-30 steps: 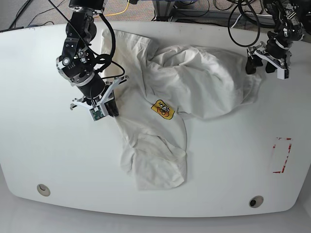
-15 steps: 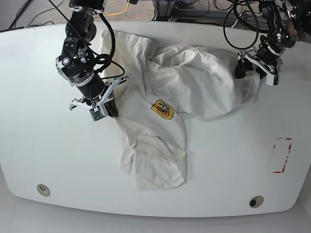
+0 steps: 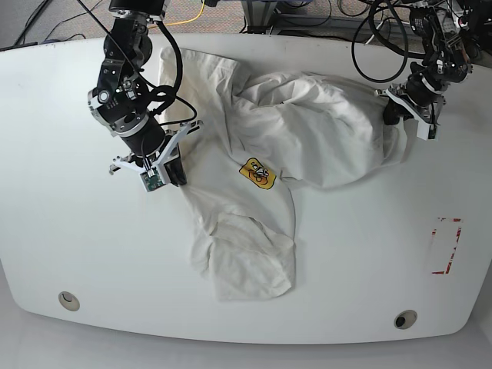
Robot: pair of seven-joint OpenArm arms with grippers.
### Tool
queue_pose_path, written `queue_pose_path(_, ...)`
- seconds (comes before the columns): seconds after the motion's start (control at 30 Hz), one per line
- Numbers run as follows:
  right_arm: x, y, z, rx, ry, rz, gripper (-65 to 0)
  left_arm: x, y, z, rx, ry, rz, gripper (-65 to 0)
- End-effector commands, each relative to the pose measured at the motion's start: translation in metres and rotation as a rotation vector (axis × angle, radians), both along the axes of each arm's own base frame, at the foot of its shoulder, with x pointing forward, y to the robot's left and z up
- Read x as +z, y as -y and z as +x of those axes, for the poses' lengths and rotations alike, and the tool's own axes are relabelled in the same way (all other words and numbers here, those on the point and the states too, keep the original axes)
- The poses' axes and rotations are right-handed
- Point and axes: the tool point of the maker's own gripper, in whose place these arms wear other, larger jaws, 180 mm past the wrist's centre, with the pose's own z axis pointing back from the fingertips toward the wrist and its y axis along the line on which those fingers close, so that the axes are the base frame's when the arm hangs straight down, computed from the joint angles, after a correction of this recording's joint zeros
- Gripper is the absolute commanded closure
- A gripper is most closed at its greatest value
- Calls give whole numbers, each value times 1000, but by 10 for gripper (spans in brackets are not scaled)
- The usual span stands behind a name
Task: Layout the t-shirt on the table in an organized manner, then fold the t-shirt properly
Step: 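Lift the held t-shirt high with both grippers and shake it out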
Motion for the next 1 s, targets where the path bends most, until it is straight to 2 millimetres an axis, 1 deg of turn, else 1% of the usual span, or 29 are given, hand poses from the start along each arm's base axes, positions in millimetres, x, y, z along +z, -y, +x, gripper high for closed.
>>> queue_pose_path(0.0, 25, 3, 9, -8, 85, 5, 0, 35, -12, 23, -17, 109, 56, 0)
queue_pose_path(0.1, 30, 14, 11, -36, 99, -3, 0, 61, -20, 33, -51, 167, 123, 0)
queue_pose_path(0.13, 34, 21, 14, -55, 113, -6, 0, 78, -23, 38, -77, 205, 165, 0)
queue_pose_path(0.23, 45, 37, 23, -89, 148, -24, 0, 104, -28, 46, -117, 259, 234, 0)
queue_pose_path(0.33, 55, 46, 30, -101, 175, -40, 0, 131, -29, 56, -148, 324, 287, 0)
queue_pose_path(0.43, 72, 51, 42, -106, 224, -52, 0, 163, -25, 73, -166, 417, 329, 0)
queue_pose_path(0.47, 76, 53, 44, -107, 235, -56, 0, 170, -24, 77, -166, 437, 334, 0)
queue_pose_path(0.5, 85, 59, 49, -115, 257, -68, 0, 185, -21, 84, -168, 481, 344, 0)
queue_pose_path(0.6, 103, 69, 59, -132, 304, -86, 0, 216, -16, 98, -168, 573, 367, -1)
queue_pose_path(0.63, 107, 71, 61, -135, 315, -90, 0, 222, -16, 101, -166, 586, 371, -1)
queue_pose_path(0.67, 118, 77, 67, -144, 343, -103, 0, 235, -16, 109, -161, 612, 383, -1)
queue_pose_path(0.7, 124, 79, 69, -146, 357, -108, 0, 242, -17, 113, -156, 622, 391, -1)
queue_pose_path(0.8, 142, 89, 78, -157, 390, -139, 0, 273, -23, 130, -128, 659, 424, -1)
queue_pose_path(0.83, 153, 95, 83, -165, 406, -161, 0, 285, -26, 136, -113, 669, 434, -3)
queue_pose_path(0.87, 158, 99, 84, -169, 414, -175, 0, 292, -28, 140, -106, 674, 441, -3)
queue_pose_path(0.97, 184, 111, 92, -185, 457, -221, 0, 324, -31, 151, -79, 718, 457, -3)
